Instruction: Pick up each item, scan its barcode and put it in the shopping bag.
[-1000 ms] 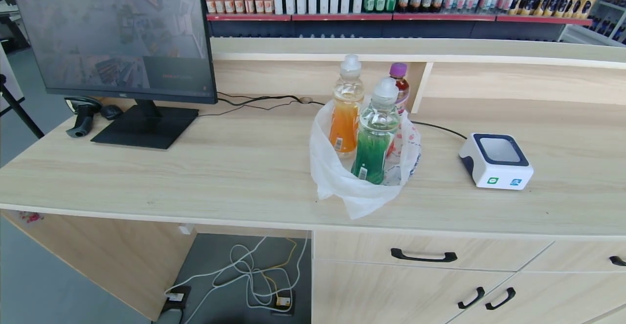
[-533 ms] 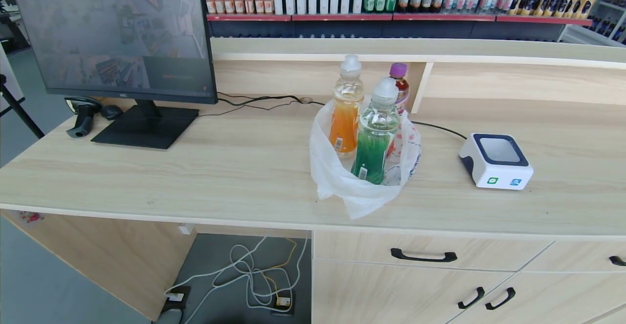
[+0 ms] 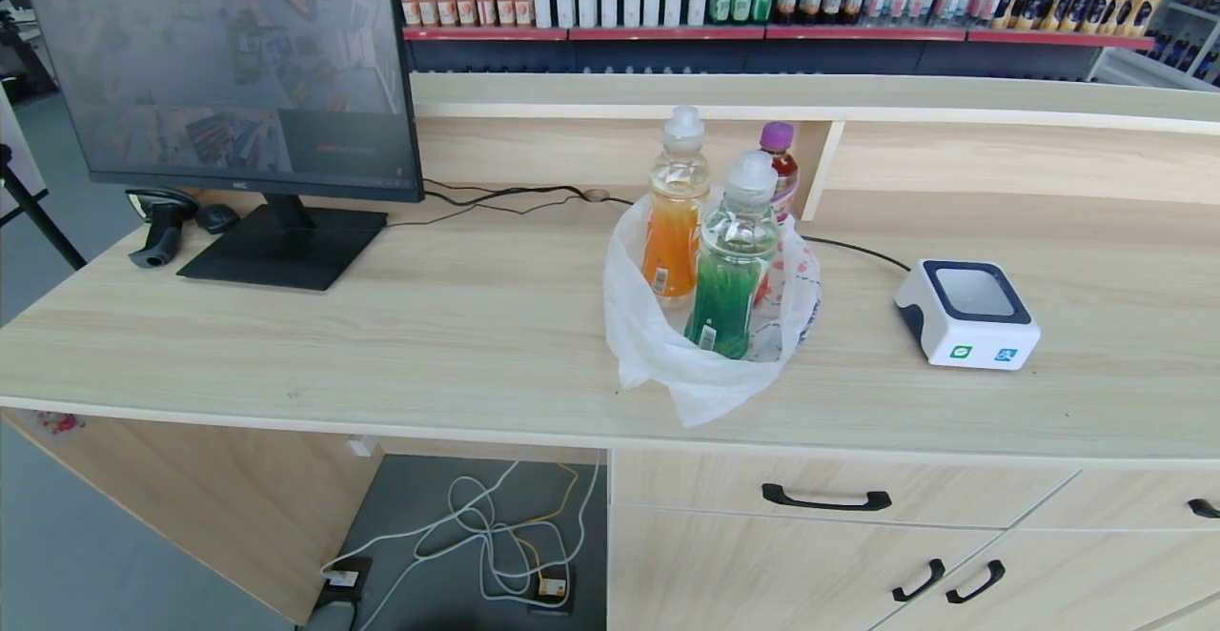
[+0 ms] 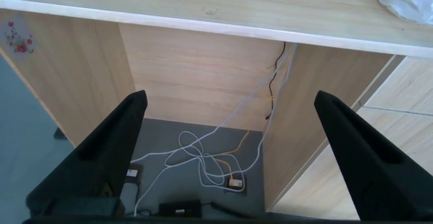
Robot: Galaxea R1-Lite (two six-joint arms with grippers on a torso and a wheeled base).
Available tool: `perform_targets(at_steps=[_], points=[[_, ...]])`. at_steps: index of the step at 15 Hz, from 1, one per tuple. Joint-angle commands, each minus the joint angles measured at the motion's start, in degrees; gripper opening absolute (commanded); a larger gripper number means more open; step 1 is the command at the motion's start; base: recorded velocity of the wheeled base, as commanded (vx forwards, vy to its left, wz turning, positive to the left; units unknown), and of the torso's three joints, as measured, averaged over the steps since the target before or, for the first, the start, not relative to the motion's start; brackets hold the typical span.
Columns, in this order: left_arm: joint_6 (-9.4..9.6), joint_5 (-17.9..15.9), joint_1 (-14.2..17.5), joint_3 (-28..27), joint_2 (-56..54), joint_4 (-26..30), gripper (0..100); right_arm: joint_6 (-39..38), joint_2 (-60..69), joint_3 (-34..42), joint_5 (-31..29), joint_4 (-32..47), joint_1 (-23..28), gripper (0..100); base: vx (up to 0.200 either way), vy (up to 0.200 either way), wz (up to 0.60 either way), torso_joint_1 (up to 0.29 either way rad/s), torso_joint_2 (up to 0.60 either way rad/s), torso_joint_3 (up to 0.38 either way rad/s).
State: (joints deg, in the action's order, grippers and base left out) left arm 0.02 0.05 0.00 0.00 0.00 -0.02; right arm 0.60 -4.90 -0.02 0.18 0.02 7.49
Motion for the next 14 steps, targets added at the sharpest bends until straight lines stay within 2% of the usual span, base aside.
perform_targets(at_steps=[1, 4, 9, 14], points=[[-0.02, 0.04, 0.0, 0.0, 0.0, 0.02, 100, 0.11, -0.55, 0.02, -0.01, 0.06, -0.01, 100, 0.0, 0.0, 0.0, 0.0, 0.0, 0.0], [-0.02, 0.04, 0.0, 0.0, 0.0, 0.02, 100, 0.63, -0.46, -0.06, -0.01, 0.06, -0.01, 100, 0.0, 0.0, 0.0, 0.0, 0.0, 0.0], [0.06, 0.04, 0.0, 0.0, 0.0, 0.02, 100, 0.98, -0.46, -0.06, 0.08, 0.06, -0.01, 100, 0.0, -0.2, -0.6, 0.006, 0.0, 0.0], [0.06, 0.04, 0.0, 0.0, 0.0, 0.02, 100, 2.22, -0.55, -0.06, 0.08, 0.06, -0.01, 100, 0.0, -0.2, 0.0, 0.002, 0.01, 0.004]])
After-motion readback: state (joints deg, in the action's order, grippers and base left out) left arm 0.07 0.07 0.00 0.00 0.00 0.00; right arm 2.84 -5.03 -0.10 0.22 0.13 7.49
